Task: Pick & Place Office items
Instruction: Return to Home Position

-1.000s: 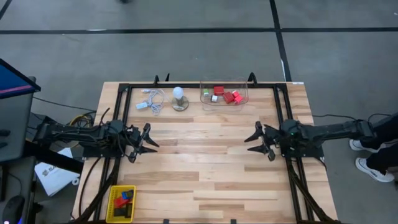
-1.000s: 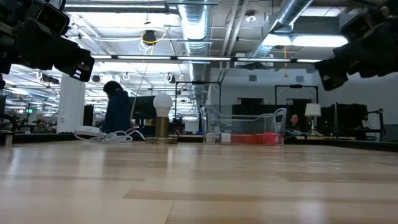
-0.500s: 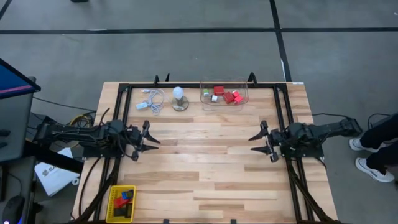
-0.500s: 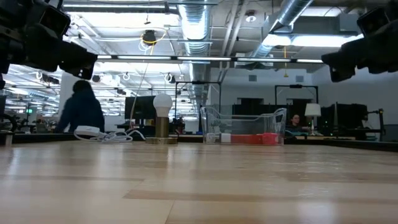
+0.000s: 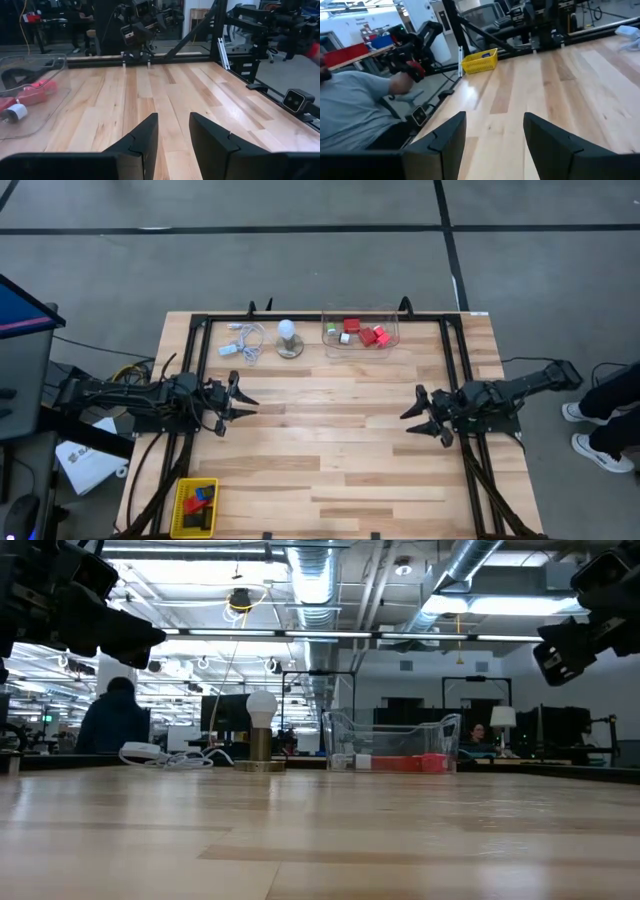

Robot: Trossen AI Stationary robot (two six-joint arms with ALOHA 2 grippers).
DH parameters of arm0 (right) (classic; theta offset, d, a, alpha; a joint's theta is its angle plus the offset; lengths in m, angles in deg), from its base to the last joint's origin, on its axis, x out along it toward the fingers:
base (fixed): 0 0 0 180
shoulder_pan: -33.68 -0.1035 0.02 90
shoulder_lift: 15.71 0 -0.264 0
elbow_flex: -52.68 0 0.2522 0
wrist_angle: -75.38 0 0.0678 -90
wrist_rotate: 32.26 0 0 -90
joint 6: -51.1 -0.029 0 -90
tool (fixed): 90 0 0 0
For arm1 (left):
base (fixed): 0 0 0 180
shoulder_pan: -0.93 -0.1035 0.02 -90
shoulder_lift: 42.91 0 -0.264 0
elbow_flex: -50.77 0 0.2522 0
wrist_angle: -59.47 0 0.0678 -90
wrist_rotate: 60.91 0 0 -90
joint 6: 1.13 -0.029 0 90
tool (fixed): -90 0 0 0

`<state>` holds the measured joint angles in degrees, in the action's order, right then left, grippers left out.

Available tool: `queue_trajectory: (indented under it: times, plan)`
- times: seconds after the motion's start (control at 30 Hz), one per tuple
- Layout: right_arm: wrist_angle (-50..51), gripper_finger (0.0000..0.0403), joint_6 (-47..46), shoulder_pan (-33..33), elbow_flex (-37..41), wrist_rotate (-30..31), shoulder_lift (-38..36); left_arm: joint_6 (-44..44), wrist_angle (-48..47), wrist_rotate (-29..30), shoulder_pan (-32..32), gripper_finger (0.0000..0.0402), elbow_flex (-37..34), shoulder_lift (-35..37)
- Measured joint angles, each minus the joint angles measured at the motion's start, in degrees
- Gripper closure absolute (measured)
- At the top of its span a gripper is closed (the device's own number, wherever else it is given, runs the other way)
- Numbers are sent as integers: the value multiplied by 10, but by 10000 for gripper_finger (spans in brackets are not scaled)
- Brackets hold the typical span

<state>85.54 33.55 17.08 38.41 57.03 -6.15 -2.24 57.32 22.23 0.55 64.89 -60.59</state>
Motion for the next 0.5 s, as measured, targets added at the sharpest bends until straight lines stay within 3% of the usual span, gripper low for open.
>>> queue_trajectory:
  times: [0.27, 0.5]
  plan:
    - [0, 211, -109, -7, 0, 4, -1, 0, 0, 0, 0, 293, 0, 0]
    - [-1, 211, -125, -6, 0, 5, -1, 0, 0, 0, 0, 293, 0, 0]
